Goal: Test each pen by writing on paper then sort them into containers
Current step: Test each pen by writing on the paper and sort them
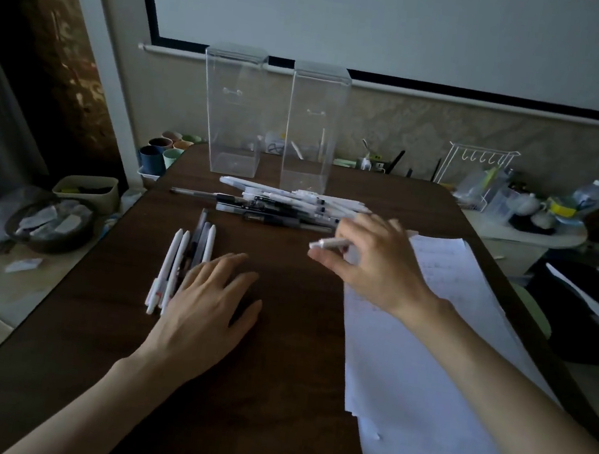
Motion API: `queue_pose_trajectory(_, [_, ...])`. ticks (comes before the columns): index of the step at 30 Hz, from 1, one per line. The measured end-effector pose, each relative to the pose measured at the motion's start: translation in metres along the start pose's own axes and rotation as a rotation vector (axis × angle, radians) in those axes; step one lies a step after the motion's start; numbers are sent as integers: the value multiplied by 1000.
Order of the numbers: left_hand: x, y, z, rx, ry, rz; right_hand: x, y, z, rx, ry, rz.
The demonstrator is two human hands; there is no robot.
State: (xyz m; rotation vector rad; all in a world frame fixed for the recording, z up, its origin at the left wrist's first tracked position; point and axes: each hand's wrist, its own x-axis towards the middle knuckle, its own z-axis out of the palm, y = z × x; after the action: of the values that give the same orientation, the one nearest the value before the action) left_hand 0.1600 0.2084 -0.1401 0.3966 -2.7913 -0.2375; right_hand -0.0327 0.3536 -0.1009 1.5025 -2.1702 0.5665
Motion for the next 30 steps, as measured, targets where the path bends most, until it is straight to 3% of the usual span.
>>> queue_pose_trajectory(5, [8, 38, -1, -98, -136, 320, -55, 50, -19, -49, -5, 144])
queue_pose_trajectory(10, [33, 86, 10, -166, -227, 571, -78, 62, -15, -134, 129, 167])
queue_pose_trajectory(14, [46, 107, 27, -173, -312, 749, -83, 77, -21, 83, 287, 244])
queue_pose_trajectory(19, [43, 106, 39, -159, -370, 763, -79, 63, -38, 773, 481, 604])
queue_pose_trajectory(23, [43, 108, 39, -174, -430, 746, -74, 51, -35, 914, 278, 811])
queue_pose_trajectory(25, [43, 108, 39, -170, -436, 729, -74, 47, -27, 920, 176, 803])
queue_pose_trajectory(30, [41, 106, 40, -151, -408, 701, -78, 51, -12, 820, 155, 817])
